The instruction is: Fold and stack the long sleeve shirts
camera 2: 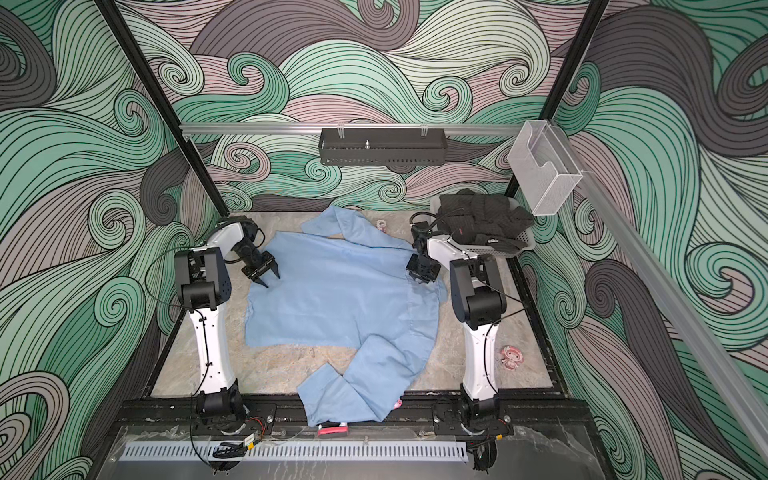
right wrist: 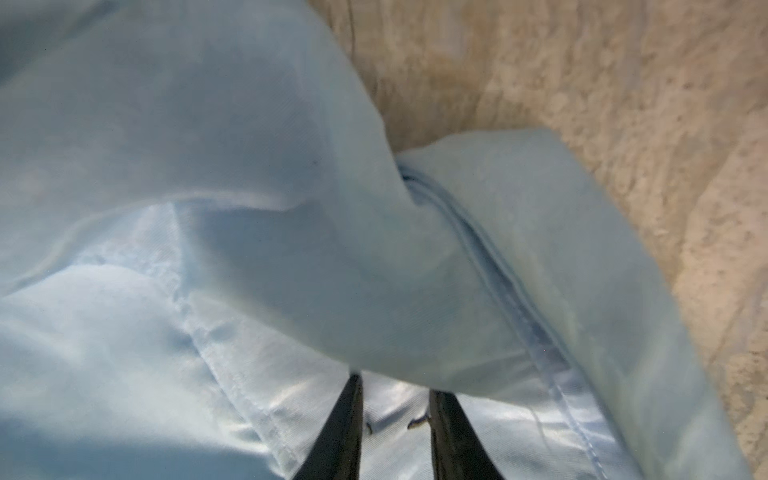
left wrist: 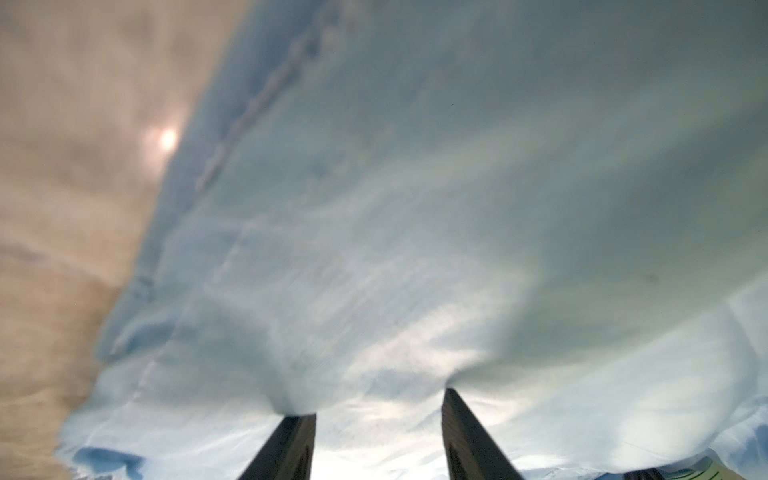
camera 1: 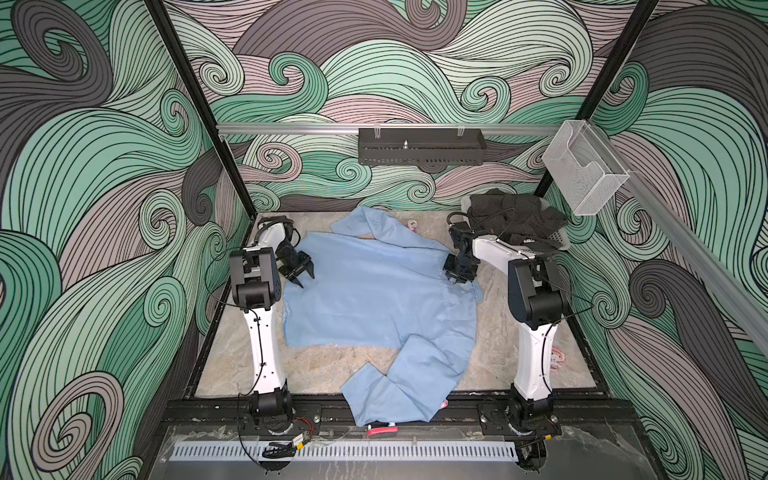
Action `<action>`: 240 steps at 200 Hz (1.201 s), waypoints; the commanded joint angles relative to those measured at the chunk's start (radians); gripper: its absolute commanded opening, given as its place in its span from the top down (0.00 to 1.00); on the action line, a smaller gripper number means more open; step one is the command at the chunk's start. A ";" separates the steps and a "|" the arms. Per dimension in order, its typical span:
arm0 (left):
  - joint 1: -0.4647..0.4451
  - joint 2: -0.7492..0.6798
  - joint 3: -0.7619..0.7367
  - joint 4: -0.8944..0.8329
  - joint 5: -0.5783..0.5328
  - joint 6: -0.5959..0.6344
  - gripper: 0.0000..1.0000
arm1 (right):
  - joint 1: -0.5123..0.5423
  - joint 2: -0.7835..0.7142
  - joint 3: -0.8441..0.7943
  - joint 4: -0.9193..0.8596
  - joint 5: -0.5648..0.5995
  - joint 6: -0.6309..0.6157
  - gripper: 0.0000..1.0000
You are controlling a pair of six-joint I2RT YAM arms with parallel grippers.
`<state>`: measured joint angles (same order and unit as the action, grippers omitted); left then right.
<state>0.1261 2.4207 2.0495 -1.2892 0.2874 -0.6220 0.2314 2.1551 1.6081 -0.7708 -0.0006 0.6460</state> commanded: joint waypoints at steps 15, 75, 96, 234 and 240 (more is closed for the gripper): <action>-0.006 0.083 0.127 -0.062 -0.005 0.030 0.48 | -0.013 0.067 0.127 -0.057 0.076 -0.014 0.71; 0.030 -0.344 -0.230 0.081 0.032 0.048 0.41 | 0.010 -0.177 0.024 -0.057 0.073 -0.074 0.45; 0.033 -0.516 -0.321 0.099 0.014 0.053 0.35 | 0.014 -0.306 -0.047 -0.069 0.077 -0.076 0.36; 0.214 -1.173 -1.193 0.396 0.014 -0.230 0.32 | 0.069 -0.884 -0.591 -0.097 -0.064 0.044 0.35; 0.215 -1.162 -1.210 0.417 0.033 -0.246 0.33 | 0.069 -0.893 -0.604 -0.097 -0.067 0.044 0.35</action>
<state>0.3248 1.2480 0.8932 -0.9871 0.3107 -0.7750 0.2871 1.3014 1.0542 -0.8574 -0.0372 0.6571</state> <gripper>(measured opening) 0.683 0.650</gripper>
